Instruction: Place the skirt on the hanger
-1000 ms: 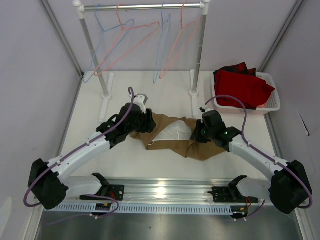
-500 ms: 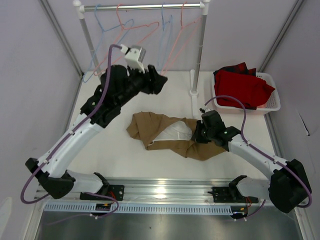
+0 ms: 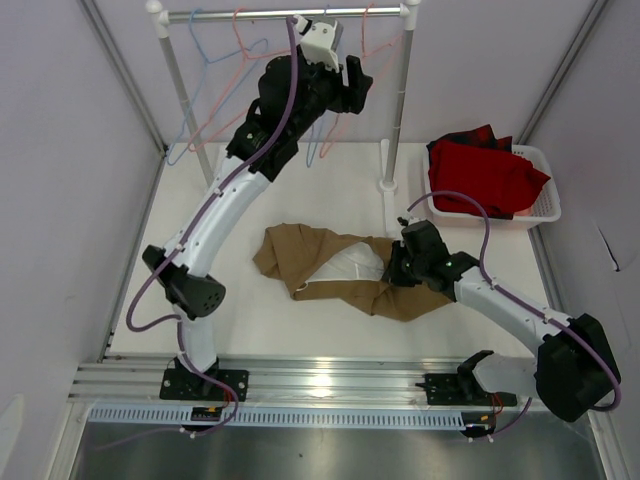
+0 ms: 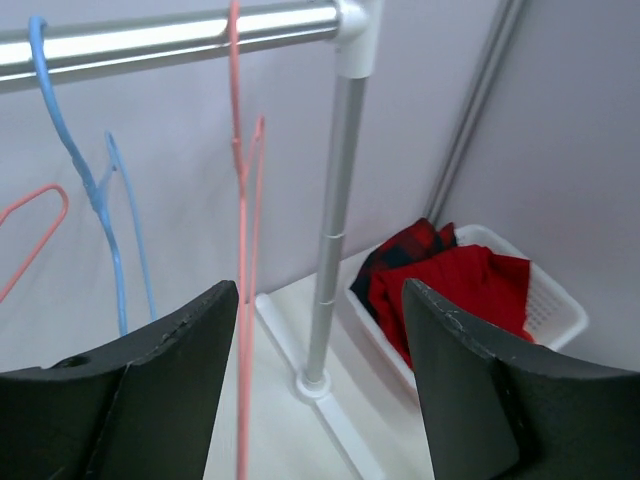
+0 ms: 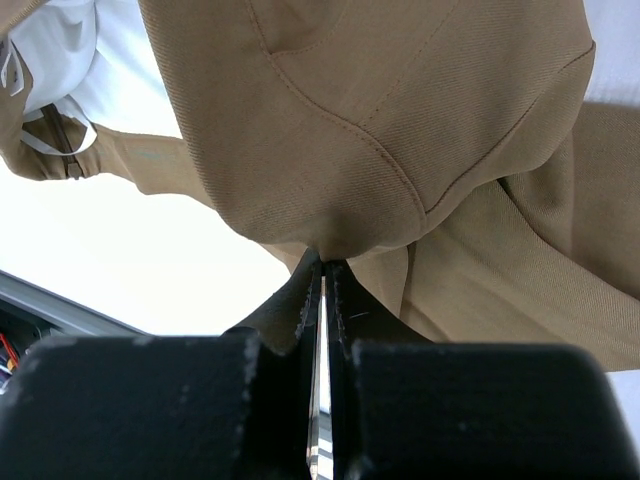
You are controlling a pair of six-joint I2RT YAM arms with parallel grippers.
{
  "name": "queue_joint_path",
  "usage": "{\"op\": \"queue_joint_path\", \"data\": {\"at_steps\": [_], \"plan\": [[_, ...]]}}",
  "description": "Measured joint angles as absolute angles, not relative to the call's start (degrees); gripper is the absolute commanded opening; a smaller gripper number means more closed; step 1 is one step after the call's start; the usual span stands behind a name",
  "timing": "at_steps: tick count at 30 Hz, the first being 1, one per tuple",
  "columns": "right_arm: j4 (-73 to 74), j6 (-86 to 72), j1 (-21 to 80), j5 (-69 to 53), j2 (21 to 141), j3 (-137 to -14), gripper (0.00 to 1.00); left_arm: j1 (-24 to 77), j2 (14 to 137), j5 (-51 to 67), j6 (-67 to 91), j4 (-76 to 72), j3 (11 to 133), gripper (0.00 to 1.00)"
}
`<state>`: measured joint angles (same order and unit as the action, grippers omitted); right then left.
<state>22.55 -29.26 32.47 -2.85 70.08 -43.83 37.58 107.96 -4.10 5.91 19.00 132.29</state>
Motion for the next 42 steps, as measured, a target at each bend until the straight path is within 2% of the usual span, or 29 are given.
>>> {"op": "queue_joint_path", "data": {"at_steps": [8,17,26,32,38,42], "plan": [[22.0,-29.2,32.5,-2.9,70.3,-42.3,0.0,32.3,115.2,1.0,3.8,18.8,134.4,0.76],[20.9,-28.8,32.4,-3.0,71.0,-41.5,0.0,31.5,117.2,4.7,2.4,18.2,134.4,0.74],[20.2,-28.8,32.4,-3.1,71.8,-41.2,0.0,31.5,117.3,4.7,2.5,17.6,134.0,0.63],[19.7,-28.8,32.4,-3.1,72.3,-41.1,0.0,31.4,117.8,4.7,2.4,17.2,133.9,0.6],[19.4,-28.7,32.4,-3.1,72.9,-41.1,0.0,31.4,118.3,4.7,2.3,17.2,133.8,0.52],[19.3,-28.6,32.4,-3.1,73.3,-41.1,0.0,31.4,118.6,4.7,2.3,17.1,133.8,0.41]]}}
